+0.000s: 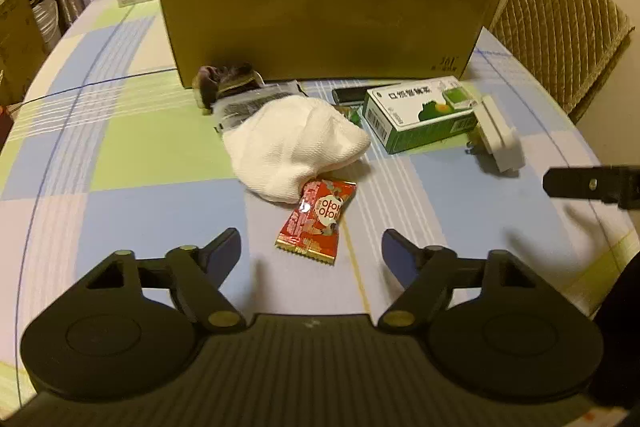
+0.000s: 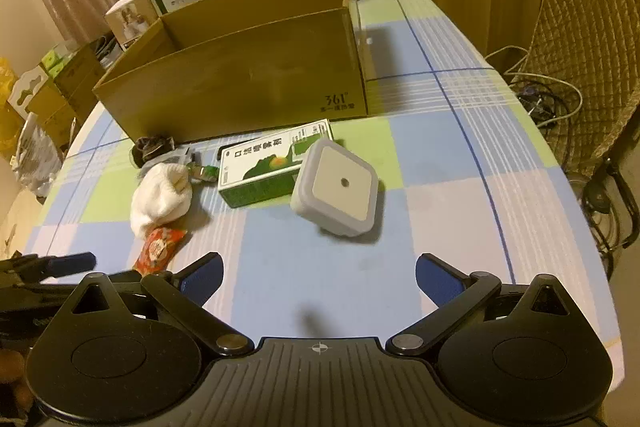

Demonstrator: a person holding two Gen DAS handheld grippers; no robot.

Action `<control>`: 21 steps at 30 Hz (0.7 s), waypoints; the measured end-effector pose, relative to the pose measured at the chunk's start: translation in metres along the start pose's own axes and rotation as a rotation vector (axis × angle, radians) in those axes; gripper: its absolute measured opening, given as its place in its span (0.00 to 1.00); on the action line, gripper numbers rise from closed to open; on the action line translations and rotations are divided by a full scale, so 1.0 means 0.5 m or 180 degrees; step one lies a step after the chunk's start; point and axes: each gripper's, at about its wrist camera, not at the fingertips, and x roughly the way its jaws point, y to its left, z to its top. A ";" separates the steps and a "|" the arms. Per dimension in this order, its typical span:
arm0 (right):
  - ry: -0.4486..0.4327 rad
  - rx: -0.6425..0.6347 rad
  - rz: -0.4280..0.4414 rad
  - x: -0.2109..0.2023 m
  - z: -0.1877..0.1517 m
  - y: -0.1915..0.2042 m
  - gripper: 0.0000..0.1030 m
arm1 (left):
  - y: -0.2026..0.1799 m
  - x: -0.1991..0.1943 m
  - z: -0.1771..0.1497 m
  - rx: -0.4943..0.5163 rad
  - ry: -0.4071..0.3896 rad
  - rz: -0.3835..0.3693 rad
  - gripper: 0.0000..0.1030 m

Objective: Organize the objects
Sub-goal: 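Grasp the red candy packet with the left tool while the right tool grasps the white night light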

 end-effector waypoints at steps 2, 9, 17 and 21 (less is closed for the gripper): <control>0.0011 0.0013 0.0009 0.012 0.008 -0.003 0.98 | 0.000 0.017 0.004 0.0001 0.0028 -0.0006 0.67; 0.0012 0.0091 0.0043 0.052 0.028 -0.022 0.96 | -0.006 0.064 0.013 0.0047 0.0133 -0.0053 0.52; 0.0069 0.0289 0.0108 0.105 0.058 -0.057 0.90 | -0.043 0.080 0.018 0.0199 0.0173 -0.0121 0.30; 0.0121 0.0420 0.0181 0.130 0.068 -0.068 0.87 | -0.054 0.089 0.022 0.0214 0.0172 -0.0171 0.29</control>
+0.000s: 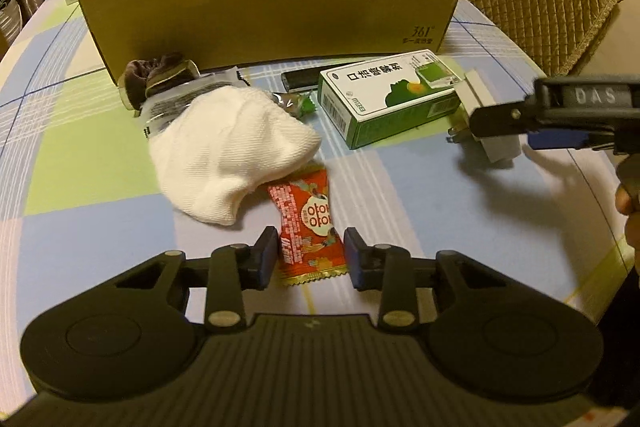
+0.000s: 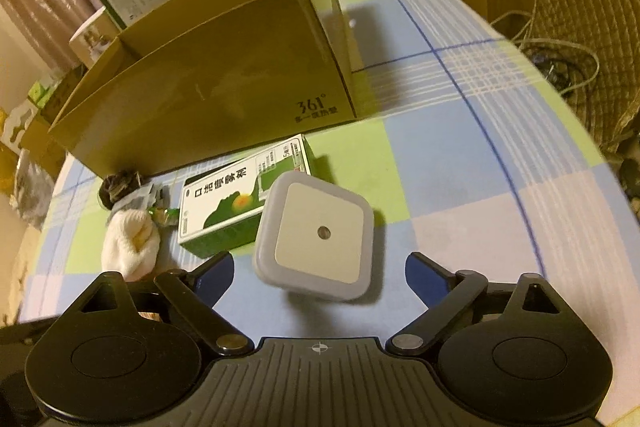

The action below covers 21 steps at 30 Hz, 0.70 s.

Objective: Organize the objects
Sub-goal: 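Grasp the red candy packet with the left tool while the right tool grasps the white night light, then carry the candy packet and night light into the cardboard box with both tools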

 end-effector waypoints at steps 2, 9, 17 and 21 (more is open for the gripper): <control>0.0017 0.0088 0.0046 0.010 0.005 -0.006 0.85 | 0.000 0.002 0.001 0.0002 -0.0015 0.0003 0.29; 0.0042 0.0130 0.0047 0.025 0.012 -0.002 0.61 | 0.017 0.000 -0.002 -0.0224 -0.0050 -0.0037 0.33; -0.0022 -0.0485 -0.0144 -0.006 -0.044 0.053 0.61 | 0.011 0.008 0.003 -0.0220 -0.0132 -0.0058 0.33; 0.0070 -0.0610 -0.0077 -0.003 -0.062 0.058 0.61 | -0.002 0.011 0.004 -0.0011 -0.0134 0.0029 0.29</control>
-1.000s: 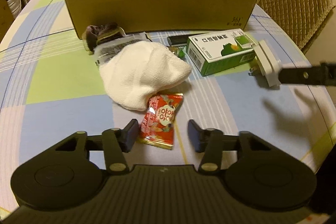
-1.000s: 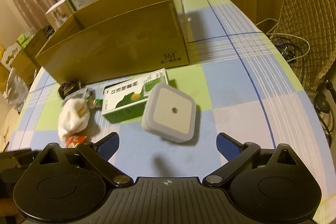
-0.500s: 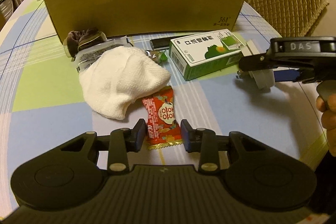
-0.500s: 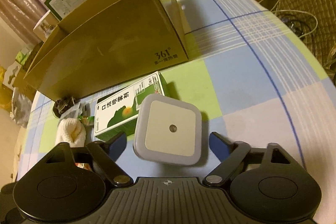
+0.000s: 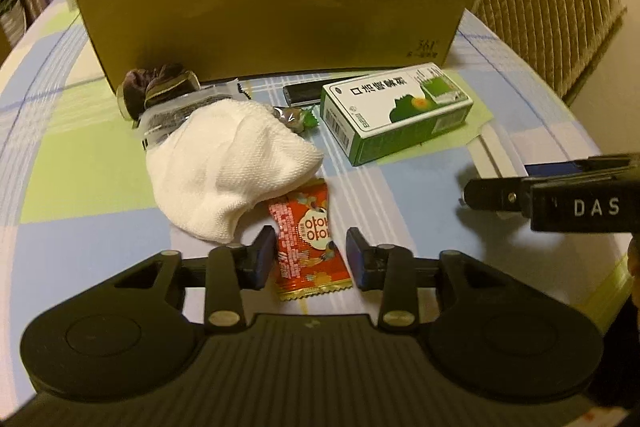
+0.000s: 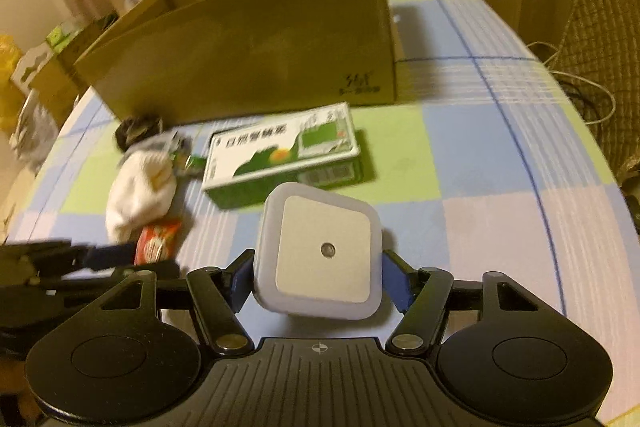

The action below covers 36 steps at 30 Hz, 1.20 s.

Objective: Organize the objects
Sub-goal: 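Carry the candy packet and night light into the cardboard box with both tools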

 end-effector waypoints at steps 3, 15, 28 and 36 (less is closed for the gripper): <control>0.0031 0.0035 0.0098 0.002 0.003 -0.001 0.62 | 0.003 -0.004 -0.005 0.0037 0.0008 -0.0018 0.29; 0.0140 0.0542 0.0341 0.008 0.011 -0.039 0.68 | 0.010 -0.003 -0.004 0.0003 0.0002 -0.0058 0.29; -0.0036 0.0177 0.0027 -0.031 -0.010 0.006 0.61 | -0.019 -0.031 -0.010 0.0167 0.0015 -0.0052 0.21; -0.0250 -0.0111 -0.0139 -0.093 -0.026 0.045 0.61 | -0.015 -0.097 -0.010 0.0067 -0.0079 -0.0032 0.21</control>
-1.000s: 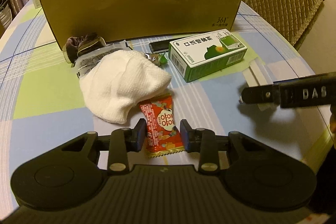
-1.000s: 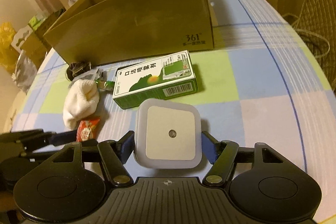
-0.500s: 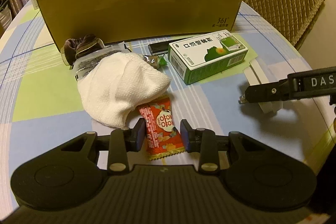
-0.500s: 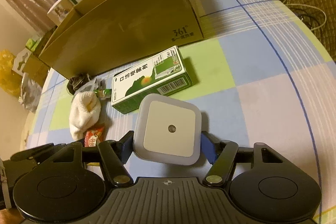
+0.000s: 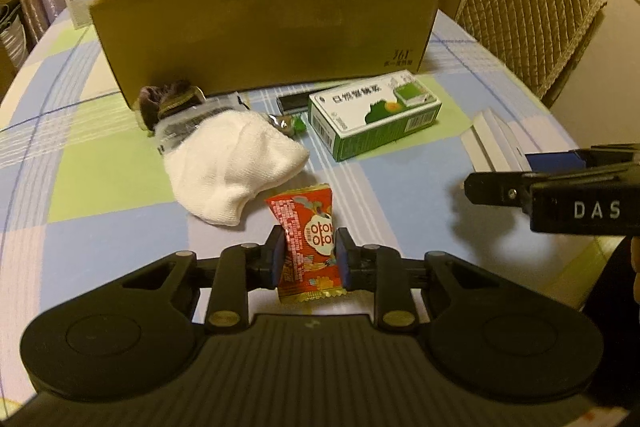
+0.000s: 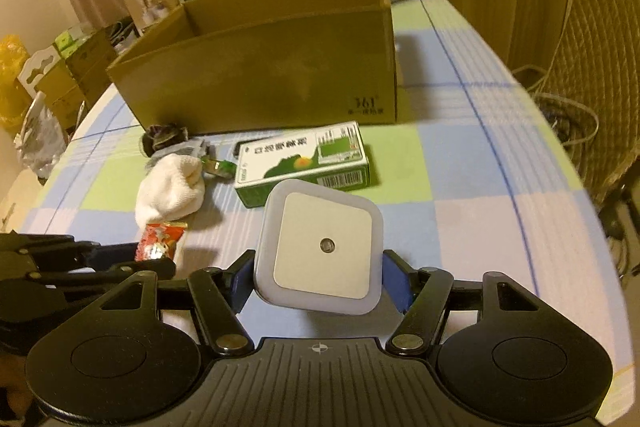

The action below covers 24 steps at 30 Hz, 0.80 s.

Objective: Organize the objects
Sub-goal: 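Carry the candy packet and night light into the cardboard box with both tools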

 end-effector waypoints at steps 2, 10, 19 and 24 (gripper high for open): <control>-0.0062 -0.0064 -0.0034 -0.018 0.001 0.010 0.61 | -0.002 -0.022 0.004 -0.0012 -0.0053 0.0010 0.21; -0.0271 -0.0237 -0.0037 -0.084 0.008 0.048 0.61 | -0.009 -0.098 0.019 -0.0027 -0.0257 0.0031 0.21; -0.0378 -0.0285 -0.0021 -0.127 0.016 0.069 0.61 | -0.008 -0.159 0.028 -0.0025 -0.0411 0.0058 0.21; -0.0429 -0.0355 -0.0019 -0.143 0.031 0.081 0.61 | -0.006 -0.177 0.043 0.0008 -0.0466 0.0089 0.21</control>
